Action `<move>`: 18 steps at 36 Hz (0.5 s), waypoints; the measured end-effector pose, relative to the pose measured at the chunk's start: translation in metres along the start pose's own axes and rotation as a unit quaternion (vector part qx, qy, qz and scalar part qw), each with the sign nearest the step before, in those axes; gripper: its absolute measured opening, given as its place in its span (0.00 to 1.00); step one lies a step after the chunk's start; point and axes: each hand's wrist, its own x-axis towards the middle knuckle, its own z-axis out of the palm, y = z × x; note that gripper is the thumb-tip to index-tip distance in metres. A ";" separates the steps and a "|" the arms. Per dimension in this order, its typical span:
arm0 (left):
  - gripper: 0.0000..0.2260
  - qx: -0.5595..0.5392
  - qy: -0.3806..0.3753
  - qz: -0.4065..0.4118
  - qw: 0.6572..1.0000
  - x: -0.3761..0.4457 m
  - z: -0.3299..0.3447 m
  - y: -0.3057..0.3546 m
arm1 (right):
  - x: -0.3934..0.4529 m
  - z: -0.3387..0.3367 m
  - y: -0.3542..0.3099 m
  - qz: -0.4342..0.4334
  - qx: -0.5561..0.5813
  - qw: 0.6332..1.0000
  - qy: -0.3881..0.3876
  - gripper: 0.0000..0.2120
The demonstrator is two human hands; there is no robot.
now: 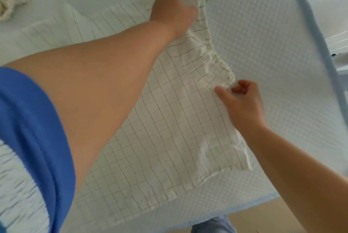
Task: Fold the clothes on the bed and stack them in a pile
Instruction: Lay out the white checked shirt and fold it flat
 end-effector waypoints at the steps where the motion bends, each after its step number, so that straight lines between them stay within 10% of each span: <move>1: 0.26 0.002 -0.009 0.017 1.000 -0.007 0.002 0.001 | -0.002 -0.001 0.003 -0.002 -0.039 0.999 -0.024 0.24; 5: 0.23 0.029 0.041 0.060 0.997 -0.049 0.011 -0.012 | -0.005 -0.008 0.016 -0.031 -0.141 0.988 -0.060 0.05; 12: 0.31 0.262 -0.166 0.114 0.944 -0.130 0.053 -0.055 | -0.011 -0.014 0.029 -0.036 -0.118 0.992 -0.033 0.05; 18: 0.38 0.320 -0.156 0.108 0.928 -0.110 0.068 -0.064 | -0.031 -0.025 0.060 -0.072 -0.203 0.974 -0.073 0.04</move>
